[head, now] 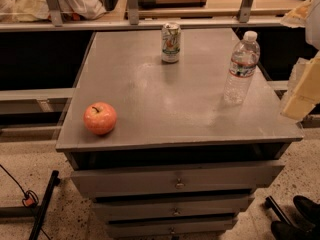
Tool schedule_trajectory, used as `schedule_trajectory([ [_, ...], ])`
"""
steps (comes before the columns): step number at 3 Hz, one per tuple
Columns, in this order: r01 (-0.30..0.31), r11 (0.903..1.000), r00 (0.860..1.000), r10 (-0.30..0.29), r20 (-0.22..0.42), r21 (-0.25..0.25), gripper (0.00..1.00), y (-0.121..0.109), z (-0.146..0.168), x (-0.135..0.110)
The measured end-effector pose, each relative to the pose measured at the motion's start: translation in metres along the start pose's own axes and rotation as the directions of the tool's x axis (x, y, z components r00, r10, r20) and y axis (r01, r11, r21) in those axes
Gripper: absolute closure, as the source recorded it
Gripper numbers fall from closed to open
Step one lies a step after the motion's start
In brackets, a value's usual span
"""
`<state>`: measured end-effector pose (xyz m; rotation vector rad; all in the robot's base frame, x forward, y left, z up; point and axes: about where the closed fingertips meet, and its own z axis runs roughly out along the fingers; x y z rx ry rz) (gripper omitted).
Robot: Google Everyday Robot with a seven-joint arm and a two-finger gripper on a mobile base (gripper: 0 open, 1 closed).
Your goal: Move water bottle near 7up can
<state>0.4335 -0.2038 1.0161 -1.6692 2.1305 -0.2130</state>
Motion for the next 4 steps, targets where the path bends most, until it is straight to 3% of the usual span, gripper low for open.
schedule_trajectory([
  [1, 0.002, 0.9998, 1.0, -0.002, 0.011, 0.018, 0.0, -0.002, -0.002, -0.001],
  [2, -0.034, 0.9987, 0.998, 0.032, 0.048, 0.037, 0.0, -0.015, 0.011, 0.001],
  [4, -0.154, 0.9871, 0.977, 0.145, 0.159, 0.045, 0.0, -0.058, 0.06, 0.007],
])
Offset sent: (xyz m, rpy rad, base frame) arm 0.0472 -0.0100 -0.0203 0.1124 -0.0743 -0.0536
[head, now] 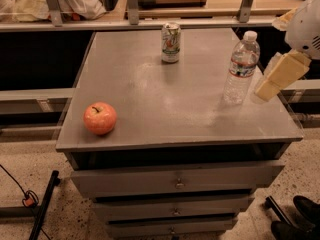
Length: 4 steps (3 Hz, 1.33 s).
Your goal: Move water bottle near 7up can
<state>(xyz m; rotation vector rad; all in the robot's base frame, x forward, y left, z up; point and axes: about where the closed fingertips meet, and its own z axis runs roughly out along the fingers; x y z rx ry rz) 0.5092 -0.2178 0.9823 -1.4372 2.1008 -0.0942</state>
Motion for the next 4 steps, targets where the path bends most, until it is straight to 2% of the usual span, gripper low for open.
schedule_trajectory([
  [1, -0.05, 0.9986, 0.999, 0.05, 0.01, 0.019, 0.0, -0.014, 0.013, 0.003],
  [2, -0.106, 0.9943, 0.993, 0.106, 0.06, 0.008, 0.0, -0.026, 0.027, 0.005],
  [4, -0.168, 0.9854, 0.965, 0.17, 0.198, -0.026, 0.0, -0.039, 0.041, -0.003],
])
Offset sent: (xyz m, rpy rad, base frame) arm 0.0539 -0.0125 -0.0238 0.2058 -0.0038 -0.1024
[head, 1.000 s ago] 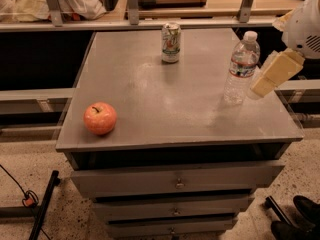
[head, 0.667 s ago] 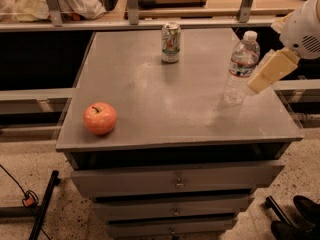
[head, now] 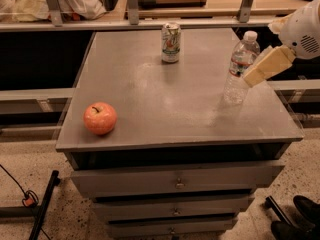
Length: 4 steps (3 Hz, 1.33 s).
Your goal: Move water bottle near 7up can
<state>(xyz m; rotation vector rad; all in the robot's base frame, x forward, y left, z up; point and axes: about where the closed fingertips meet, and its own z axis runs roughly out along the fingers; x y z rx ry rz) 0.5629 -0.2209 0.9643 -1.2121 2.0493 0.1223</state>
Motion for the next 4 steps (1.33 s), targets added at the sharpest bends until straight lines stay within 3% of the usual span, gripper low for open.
schedule_trajectory([
  [2, -0.033, 0.9993, 0.997, 0.034, 0.064, -0.017, 0.0, -0.005, 0.007, -0.007],
  [4, -0.08, 0.9961, 0.995, 0.082, 0.062, -0.038, 0.0, -0.009, 0.028, 0.004],
])
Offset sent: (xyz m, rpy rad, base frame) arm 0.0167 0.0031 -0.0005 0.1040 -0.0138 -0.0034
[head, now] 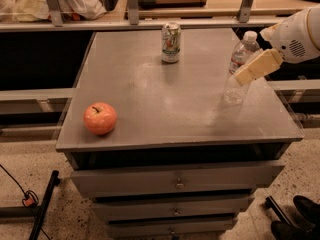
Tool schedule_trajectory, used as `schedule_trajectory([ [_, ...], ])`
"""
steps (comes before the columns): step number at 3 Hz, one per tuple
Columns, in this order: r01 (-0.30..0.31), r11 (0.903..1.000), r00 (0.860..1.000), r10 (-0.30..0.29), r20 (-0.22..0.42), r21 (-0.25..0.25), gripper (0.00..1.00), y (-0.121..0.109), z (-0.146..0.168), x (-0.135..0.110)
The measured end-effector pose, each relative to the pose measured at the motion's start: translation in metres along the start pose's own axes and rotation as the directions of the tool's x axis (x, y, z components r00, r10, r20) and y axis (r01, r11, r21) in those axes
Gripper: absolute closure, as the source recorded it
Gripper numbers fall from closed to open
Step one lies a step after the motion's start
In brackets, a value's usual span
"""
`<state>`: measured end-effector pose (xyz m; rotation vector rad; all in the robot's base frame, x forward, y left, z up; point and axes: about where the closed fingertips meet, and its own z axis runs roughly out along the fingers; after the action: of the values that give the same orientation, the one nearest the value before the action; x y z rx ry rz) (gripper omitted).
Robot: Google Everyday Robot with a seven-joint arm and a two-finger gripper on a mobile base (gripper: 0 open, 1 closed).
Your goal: Move water bottle near 7up can
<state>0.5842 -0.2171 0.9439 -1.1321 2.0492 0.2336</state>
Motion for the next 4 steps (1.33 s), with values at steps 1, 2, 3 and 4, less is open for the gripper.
schedule_trajectory([
  [1, -0.043, 0.999, 0.999, 0.043, 0.004, -0.012, 0.0, -0.003, 0.013, 0.006],
  [2, -0.09, 0.9956, 0.996, 0.091, 0.011, -0.025, 0.19, -0.004, 0.022, 0.008],
  [3, -0.109, 0.9935, 0.994, 0.109, 0.013, -0.034, 0.41, -0.005, 0.027, 0.006],
  [4, -0.114, 0.9925, 0.993, 0.115, 0.02, -0.044, 0.64, -0.007, 0.031, 0.005],
])
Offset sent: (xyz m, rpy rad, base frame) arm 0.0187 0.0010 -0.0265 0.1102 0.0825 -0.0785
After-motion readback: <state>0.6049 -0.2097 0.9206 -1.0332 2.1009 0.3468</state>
